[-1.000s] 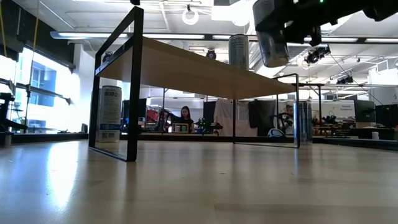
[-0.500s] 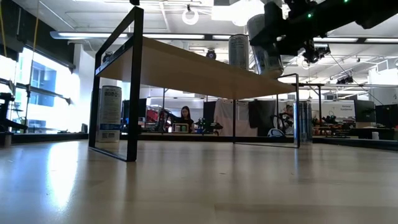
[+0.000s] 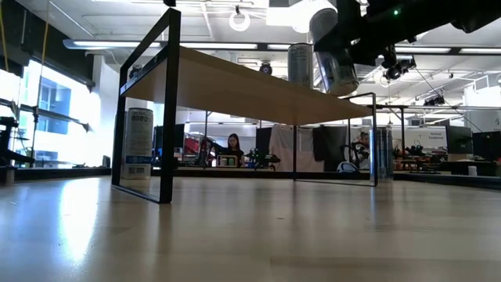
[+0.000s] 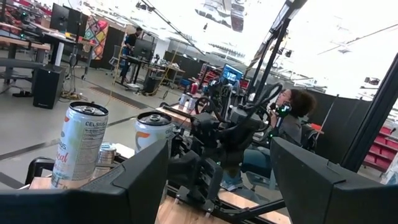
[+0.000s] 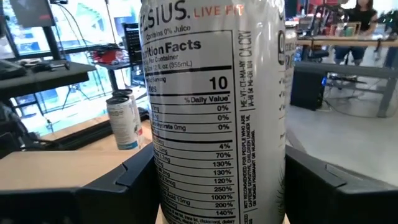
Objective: Place canned beverage on shelf
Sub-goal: Put the white-yellow soda can on the shelf and align it with the other white-yellow soda can
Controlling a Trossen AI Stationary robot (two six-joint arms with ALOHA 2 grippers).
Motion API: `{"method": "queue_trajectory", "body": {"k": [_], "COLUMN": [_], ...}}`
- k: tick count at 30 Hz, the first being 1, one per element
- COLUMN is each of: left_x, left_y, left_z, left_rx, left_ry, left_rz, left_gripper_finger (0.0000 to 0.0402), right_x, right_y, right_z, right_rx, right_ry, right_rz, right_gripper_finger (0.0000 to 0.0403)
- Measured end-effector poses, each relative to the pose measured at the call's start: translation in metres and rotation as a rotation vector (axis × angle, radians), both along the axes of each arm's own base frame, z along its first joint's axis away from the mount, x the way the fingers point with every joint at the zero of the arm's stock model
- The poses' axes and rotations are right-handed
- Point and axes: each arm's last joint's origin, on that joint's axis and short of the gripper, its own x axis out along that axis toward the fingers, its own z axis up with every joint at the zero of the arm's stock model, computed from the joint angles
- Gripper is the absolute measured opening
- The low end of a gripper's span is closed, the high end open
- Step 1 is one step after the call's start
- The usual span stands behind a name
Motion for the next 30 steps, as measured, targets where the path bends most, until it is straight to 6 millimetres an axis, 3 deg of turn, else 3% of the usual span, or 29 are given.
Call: {"method": "queue_trajectory", "body": {"k": [23,30], "left_x": [0.0,0.0], "left_y": [0.0,0.0], "left_z": [0.0,0.0], "left_rx": [-0.003,-0.003], "left_ry": [-0.004,-0.004], "left_rz": [0.0,0.0], "left_gripper_finger": [0.0251,0.0251], "right_x": [0.013,0.012], "right_y": [-0.01,-0.01], "right_z": [-0.013,-0.014], "right_rx": [0.039,0.094], "right_ry": [0.02,-0.031], "right_rz": [0.081,0.048], "right_gripper_finger": [0.0242,0.0278]}}
